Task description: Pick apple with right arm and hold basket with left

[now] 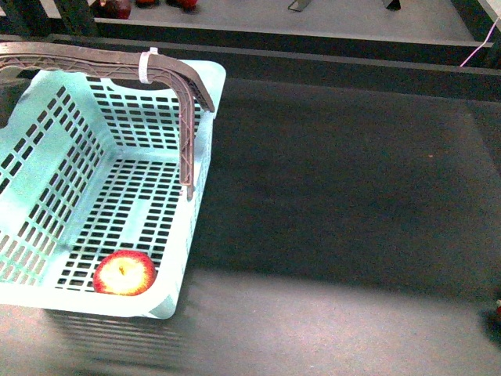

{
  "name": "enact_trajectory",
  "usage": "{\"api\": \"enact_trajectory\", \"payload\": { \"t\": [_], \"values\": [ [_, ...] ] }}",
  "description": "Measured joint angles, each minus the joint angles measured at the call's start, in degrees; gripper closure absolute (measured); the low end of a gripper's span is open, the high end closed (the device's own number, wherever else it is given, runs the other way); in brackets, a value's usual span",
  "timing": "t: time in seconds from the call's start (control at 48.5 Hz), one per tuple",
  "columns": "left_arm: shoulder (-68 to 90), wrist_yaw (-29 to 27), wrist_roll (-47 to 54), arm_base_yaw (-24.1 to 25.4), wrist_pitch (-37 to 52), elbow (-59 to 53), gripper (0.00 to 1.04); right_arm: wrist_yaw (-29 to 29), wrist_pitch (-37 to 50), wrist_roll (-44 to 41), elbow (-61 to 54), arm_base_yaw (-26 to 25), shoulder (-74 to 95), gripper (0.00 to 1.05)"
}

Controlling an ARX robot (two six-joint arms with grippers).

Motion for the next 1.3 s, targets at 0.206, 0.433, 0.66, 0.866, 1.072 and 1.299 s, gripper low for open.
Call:
{"api": "enact_trajectory", "payload": {
  "t": [0.206,0.433,0.66,0.866,1.072,1.299],
  "values": [
    [-9.1,-3.4,-0.2,-0.4,-5.8,-4.5,0.07,0.0,0.0,0.0,0.0,0.0,0.0,0.09],
    [-16.0,-8.3,4.7,-2.0,-10.4,-4.8,0.07,0.0,0.0,0.0,0.0,0.0,0.0,0.09],
    [-16.7,-2.1,19.5,-1.0,5.9,-10.6,0.17,0.0,0.0,0.0,0.0,0.0,0.0,0.09],
    [-26.3,5.0,79.5,4.3,40.8,-30.8,0.65,0.0,0.0,0.0,0.0,0.0,0.0,0.09],
    [-32.9,8.1,88.0,7.1,40.4,-37.9,1.02,0.0,0.0,0.0,0.0,0.0,0.0,0.09],
    [-43.0,14.3,89.3,12.4,36.0,-43.7,1.01,0.0,0.0,0.0,0.0,0.0,0.0,0.09]
  ]
}}
